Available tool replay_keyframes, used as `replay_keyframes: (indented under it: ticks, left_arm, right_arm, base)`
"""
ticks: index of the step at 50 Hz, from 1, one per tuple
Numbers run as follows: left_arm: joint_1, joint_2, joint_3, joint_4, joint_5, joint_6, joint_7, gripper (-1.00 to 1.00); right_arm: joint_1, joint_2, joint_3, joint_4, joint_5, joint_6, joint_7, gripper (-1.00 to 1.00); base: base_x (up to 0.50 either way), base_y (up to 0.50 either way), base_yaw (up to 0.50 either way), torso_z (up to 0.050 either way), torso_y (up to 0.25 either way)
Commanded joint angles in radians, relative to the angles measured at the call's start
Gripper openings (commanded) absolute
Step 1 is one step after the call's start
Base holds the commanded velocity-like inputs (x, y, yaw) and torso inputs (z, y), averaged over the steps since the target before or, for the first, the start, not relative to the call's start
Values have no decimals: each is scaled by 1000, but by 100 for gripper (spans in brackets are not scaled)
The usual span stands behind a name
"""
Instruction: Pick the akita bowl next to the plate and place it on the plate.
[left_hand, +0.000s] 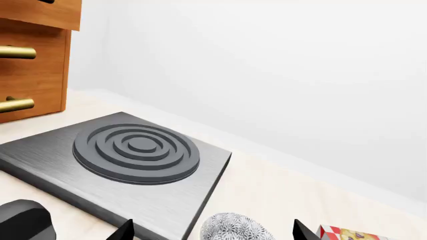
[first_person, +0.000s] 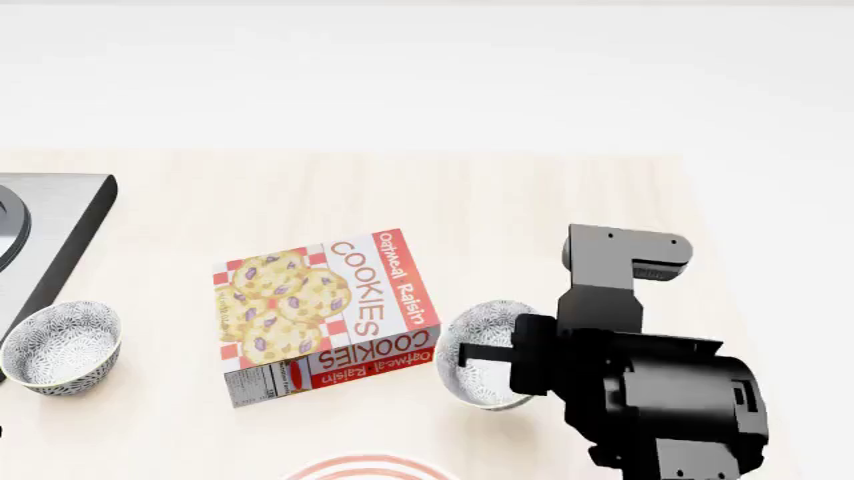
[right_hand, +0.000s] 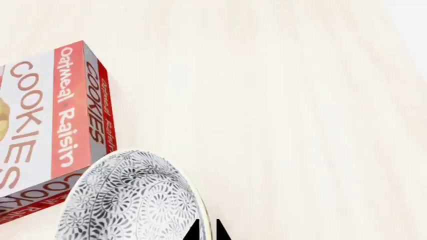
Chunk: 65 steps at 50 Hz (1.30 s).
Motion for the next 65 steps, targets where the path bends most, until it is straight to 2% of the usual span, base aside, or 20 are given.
replay_keyframes:
  ticks: [1,11,23,25,27,34,40,56,65]
  left_arm:
    - [0,-2,1,0,-3,1,-3,100]
    - [-1,-3,3,-1,-4,1,-6,100]
    - [1,-5,5,2,-5,2,-10,100]
    - [1,-4,6,-2,-4,7,-8,100]
    - [1,-4,7,-5,-3,10,-6,100]
    - [4,-6,6,-1,-6,9,-8,100]
    - [5,-8,6,2,-10,7,-11,100]
    - [2,-9,10,-4,-10,11,-12,100]
    - [1,-11,11,-1,-13,7,-17,100]
  right_arm:
    - [-86,24,38,-420,53,177,81,-100]
    - [-91,36,78,-582,87,274,126,-100]
    - [-99,-5,191,-805,205,511,198,-100]
    - [-97,19,187,-772,330,515,308,-100]
    - [-105,27,188,-776,378,513,341,-100]
    - [-102,88,211,-721,888,513,723,-100]
    - [-109,109,202,-693,1134,506,915,-100]
    - [-157,132,109,-646,1419,474,1048,-100]
    - [-176,144,78,-647,1449,449,1022,-100]
  base:
    - [0,0,0,0,0]
    - [0,0,0,0,0]
    - [0,0,0,0,1]
    - [0,0,0,0,0]
    - [0,0,0,0,0]
    - [0,0,0,0,0]
    - [0,0,0,0,0]
    - [0,0,0,0,1]
    - [0,0,0,0,0]
